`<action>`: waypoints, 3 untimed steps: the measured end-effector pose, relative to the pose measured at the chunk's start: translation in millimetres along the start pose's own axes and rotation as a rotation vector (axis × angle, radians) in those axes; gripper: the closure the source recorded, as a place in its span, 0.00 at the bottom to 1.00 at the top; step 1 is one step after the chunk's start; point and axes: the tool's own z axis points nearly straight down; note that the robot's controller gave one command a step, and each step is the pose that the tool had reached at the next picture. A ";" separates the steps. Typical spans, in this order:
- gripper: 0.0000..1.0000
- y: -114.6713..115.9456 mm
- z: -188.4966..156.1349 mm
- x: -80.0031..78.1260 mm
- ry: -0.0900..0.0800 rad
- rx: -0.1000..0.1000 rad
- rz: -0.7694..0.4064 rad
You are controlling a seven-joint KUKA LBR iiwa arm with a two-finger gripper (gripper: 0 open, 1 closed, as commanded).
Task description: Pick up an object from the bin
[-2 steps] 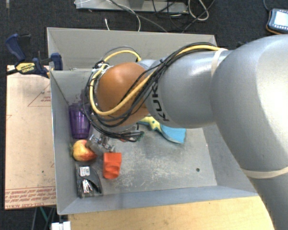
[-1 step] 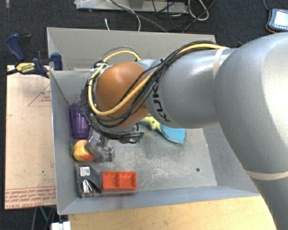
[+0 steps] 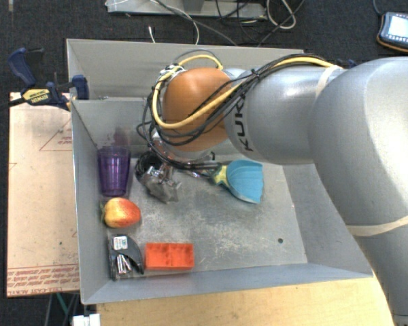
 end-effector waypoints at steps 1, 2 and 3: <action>1.00 32.1 0.1 -31.2 0.031 -0.007 -0.020; 1.00 31.3 -3.0 -19.4 0.007 -0.016 -0.015; 1.00 40.5 2.1 -55.9 0.032 -0.002 0.209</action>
Offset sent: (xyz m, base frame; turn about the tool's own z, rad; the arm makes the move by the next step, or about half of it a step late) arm 0.0231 -0.0048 0.0342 0.2065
